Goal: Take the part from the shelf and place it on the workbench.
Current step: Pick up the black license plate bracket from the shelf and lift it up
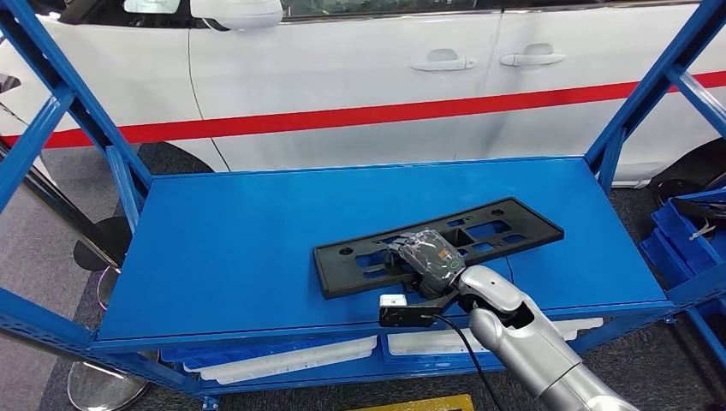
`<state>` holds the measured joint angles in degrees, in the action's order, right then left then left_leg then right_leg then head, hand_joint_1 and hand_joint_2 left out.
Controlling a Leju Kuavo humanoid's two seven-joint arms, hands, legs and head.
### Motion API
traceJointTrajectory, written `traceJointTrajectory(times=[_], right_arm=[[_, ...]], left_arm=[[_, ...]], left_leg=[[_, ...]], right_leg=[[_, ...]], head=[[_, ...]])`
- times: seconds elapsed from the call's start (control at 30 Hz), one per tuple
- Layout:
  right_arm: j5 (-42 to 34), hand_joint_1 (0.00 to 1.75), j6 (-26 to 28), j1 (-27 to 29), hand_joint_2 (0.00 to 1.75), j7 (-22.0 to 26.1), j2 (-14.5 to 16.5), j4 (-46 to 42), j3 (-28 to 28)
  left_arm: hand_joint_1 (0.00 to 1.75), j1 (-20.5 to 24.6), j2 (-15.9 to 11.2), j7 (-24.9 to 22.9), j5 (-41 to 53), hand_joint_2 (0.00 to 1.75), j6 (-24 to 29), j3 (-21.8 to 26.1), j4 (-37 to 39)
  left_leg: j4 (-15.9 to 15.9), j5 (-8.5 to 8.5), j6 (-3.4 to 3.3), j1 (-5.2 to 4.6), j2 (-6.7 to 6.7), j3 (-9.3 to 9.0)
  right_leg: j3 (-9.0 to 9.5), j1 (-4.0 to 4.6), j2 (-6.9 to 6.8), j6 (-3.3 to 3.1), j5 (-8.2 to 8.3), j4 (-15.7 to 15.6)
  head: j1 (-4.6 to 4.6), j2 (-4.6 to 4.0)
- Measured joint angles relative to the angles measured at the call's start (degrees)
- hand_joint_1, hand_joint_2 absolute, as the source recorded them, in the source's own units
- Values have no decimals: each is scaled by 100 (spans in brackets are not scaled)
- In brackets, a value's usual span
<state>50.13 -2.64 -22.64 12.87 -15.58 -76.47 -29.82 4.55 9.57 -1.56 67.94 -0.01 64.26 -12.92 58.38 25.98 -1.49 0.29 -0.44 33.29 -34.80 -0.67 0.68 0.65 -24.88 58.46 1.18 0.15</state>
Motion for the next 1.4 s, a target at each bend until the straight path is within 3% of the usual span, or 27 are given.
traceJointTrajectory(times=[0.2, 0.23, 0.33, 0.37, 0.7, 1.4], right_arm=[[33, 175, -21, -6, 175, -2, 0, -1, 22], [37, 158, -26, -8, 175, -2, 0, -1, 23], [43, 27, -54, -10, 175, -5, 0, 1, 23], [52, 0, -84, -8, 175, -22, 0, 7, 23], [624, 0, 3, 2, 175, -418, 90, 272, 30], [1087, 0, 9, -93, 175, -444, 329, 601, 291]], left_arm=[[0, 0, 0, -38, 35, 0, -15, 0, 0], [0, 0, 0, -43, 38, 0, -22, 0, 0], [0, 0, 0, -50, 38, 0, -33, 1, 0], [0, 1, 0, -50, 38, 0, -34, 2, 0], [0, 6, 7, -48, 54, 0, -26, 32, 0], [0, 17, 36, -34, 101, 0, -16, 142, 0]], left_leg=[[0, 0, 0, 0, 0, -2], [0, 0, 0, 0, 0, -2], [0, 0, 0, 0, 0, -3], [0, 0, 0, 0, 0, -3], [0, 0, 1, 0, 0, -5], [-1, 1, 2, 0, 5, -34]], right_leg=[[4, 0, 0, 0, 0, 0], [4, 0, 0, 0, 0, 0], [6, 0, 0, 0, 0, -1], [5, 0, 1, 0, 0, -1], [3, 0, 3, 0, 0, 1], [34, 0, 3, 0, 0, -2]], head=[[0, 0], [0, 0], [0, 0], [0, 0], [0, 0], [-1, 0]])
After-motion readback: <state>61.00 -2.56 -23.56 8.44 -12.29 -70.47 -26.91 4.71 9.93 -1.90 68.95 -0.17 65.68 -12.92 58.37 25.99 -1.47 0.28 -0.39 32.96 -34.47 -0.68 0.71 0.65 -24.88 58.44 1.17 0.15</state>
